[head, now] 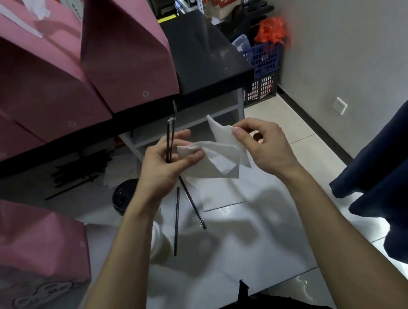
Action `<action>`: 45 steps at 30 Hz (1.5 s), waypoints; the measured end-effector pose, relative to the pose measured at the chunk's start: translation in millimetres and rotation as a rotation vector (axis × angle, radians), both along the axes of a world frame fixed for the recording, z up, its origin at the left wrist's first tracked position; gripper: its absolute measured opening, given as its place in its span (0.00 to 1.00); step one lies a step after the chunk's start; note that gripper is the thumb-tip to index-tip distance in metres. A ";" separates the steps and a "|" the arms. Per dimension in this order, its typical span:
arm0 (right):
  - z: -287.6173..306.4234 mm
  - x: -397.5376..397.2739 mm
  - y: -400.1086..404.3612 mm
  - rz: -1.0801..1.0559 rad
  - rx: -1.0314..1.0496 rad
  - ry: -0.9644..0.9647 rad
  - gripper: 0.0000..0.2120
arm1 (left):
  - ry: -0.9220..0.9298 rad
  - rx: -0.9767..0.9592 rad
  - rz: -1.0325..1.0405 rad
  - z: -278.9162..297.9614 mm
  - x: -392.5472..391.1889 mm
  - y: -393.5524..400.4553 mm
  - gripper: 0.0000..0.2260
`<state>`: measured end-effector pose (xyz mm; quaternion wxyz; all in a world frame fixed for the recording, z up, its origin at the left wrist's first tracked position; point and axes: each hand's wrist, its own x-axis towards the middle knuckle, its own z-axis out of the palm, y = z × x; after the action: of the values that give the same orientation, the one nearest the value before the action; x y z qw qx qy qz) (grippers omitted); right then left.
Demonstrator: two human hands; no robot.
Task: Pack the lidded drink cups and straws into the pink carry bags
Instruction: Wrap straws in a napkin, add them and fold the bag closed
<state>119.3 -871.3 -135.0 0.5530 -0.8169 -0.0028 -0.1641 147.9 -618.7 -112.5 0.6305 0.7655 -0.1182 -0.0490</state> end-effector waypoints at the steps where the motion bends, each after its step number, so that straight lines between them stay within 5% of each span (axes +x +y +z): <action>1: 4.6 -1.2 1.4 0.043 0.046 0.013 0.07 | 0.032 -0.026 0.013 -3.7 0.4 -3.3 0.08; 13: 9.7 -7.8 3.8 0.251 0.471 0.217 0.17 | 0.226 -0.181 0.065 -12.3 11.3 -20.1 0.11; 16: 5.8 -8.2 8.1 0.267 0.403 0.269 0.18 | 0.258 -0.185 0.143 -14.2 16.4 -22.1 0.13; 19: -0.8 -4.0 13.1 0.114 0.335 0.238 0.07 | 0.269 -0.122 0.117 -15.3 18.1 -20.1 0.12; 28: -9.7 5.0 18.4 -0.023 0.274 0.261 0.06 | 0.195 0.027 0.222 -4.4 18.9 -14.7 0.10; 32: -10.6 7.3 21.8 -0.115 0.157 0.268 0.08 | 0.350 -0.215 0.309 4.1 22.7 -12.0 0.13; 34: -8.4 7.1 29.0 -0.103 0.088 0.237 0.11 | 0.383 -0.348 0.261 6.9 20.4 -14.9 0.18; 37: -3.4 6.4 43.2 -0.027 0.042 0.198 0.11 | 0.311 -0.255 0.197 2.7 14.1 -18.3 0.23; 45: 14.9 0.2 76.6 0.240 0.062 0.233 0.08 | 0.299 -0.198 0.065 10.0 1.1 -20.3 0.16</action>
<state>119.5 -794.7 -120.2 0.5901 -0.8067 -0.0314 -0.0011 149.0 -639.0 -102.5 0.7147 0.6872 -0.0029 -0.1301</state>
